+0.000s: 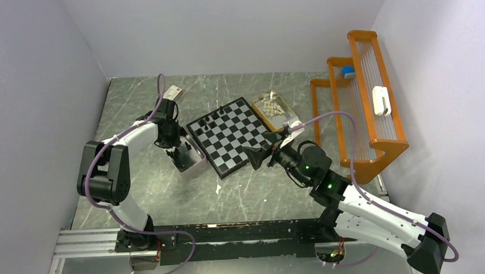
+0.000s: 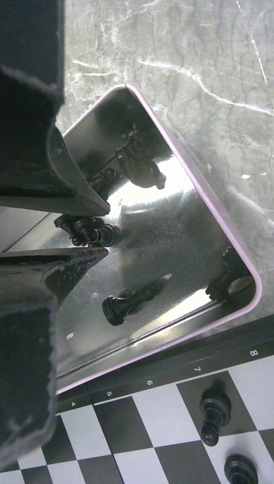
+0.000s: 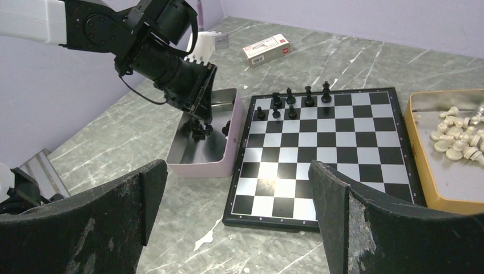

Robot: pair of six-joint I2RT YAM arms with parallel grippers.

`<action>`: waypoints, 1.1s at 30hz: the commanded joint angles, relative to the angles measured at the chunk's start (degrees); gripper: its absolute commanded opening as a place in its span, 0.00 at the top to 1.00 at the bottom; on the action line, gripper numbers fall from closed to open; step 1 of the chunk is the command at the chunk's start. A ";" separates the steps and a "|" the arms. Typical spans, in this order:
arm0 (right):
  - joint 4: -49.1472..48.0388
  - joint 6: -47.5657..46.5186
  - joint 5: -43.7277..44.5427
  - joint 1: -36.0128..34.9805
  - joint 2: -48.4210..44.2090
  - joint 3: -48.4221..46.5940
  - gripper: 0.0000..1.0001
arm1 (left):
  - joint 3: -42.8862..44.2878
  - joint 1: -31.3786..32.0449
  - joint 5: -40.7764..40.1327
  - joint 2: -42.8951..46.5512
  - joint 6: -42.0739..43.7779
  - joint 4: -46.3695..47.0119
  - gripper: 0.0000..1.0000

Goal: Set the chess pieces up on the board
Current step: Pick up the chess piece from the storage box.

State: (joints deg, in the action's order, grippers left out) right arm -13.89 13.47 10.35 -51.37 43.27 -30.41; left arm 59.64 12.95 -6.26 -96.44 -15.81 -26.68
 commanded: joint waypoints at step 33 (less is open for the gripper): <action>-1.41 -0.71 0.55 0.23 -1.07 0.29 0.00 | 10.57 0.92 -0.64 1.14 4.64 -9.66 0.88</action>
State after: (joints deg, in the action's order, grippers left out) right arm -13.89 13.21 10.37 -51.37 43.20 -30.39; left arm 66.08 13.04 -5.26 -97.60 -12.91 -32.91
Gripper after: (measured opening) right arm 0.997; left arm 0.143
